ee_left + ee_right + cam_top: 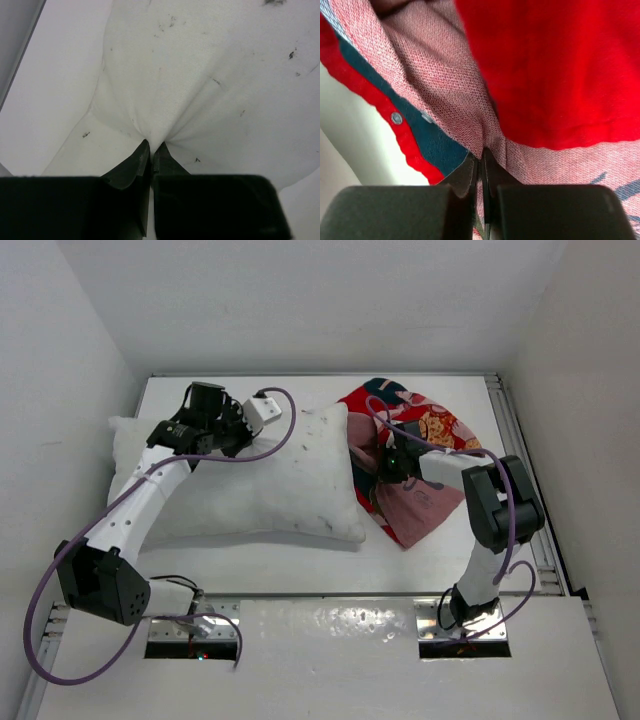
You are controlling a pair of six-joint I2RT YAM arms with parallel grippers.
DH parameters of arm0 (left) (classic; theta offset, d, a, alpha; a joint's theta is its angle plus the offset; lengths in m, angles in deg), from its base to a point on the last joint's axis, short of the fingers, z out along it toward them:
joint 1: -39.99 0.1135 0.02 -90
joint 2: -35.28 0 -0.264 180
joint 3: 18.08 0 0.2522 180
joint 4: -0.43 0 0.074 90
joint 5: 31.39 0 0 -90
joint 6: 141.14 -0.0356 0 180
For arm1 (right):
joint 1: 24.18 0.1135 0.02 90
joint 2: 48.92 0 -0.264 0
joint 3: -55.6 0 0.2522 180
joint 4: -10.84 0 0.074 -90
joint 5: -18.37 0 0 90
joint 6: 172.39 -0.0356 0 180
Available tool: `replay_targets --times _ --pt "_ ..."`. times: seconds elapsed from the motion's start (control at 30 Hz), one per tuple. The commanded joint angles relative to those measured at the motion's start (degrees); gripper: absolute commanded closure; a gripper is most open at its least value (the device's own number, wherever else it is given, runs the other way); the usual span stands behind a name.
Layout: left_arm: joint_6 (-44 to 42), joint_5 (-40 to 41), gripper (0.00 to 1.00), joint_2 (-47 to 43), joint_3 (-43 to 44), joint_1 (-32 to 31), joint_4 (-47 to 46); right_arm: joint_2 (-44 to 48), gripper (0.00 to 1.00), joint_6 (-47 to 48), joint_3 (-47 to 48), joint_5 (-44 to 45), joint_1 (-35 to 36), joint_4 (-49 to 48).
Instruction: Put the pillow into the pillowcase
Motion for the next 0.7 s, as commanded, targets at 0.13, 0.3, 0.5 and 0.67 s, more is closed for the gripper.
replay_targets --times 0.13,0.3,0.5,0.67 --pt "-12.47 -13.75 1.00 -4.38 3.47 -6.16 3.89 9.64 1.00 -2.00 6.73 6.16 0.16 -3.35" --pt "-15.66 -15.78 1.00 -1.39 2.51 -12.32 8.75 18.35 1.00 0.02 6.13 8.10 1.48 -1.41" --pt "-12.85 -12.45 1.00 2.12 2.94 -12.15 4.90 26.33 1.00 5.72 2.72 6.53 4.90 2.72" --pt "-5.31 -7.17 1.00 6.60 5.66 -10.06 -2.13 33.02 1.00 9.95 -1.08 4.49 6.93 6.39"
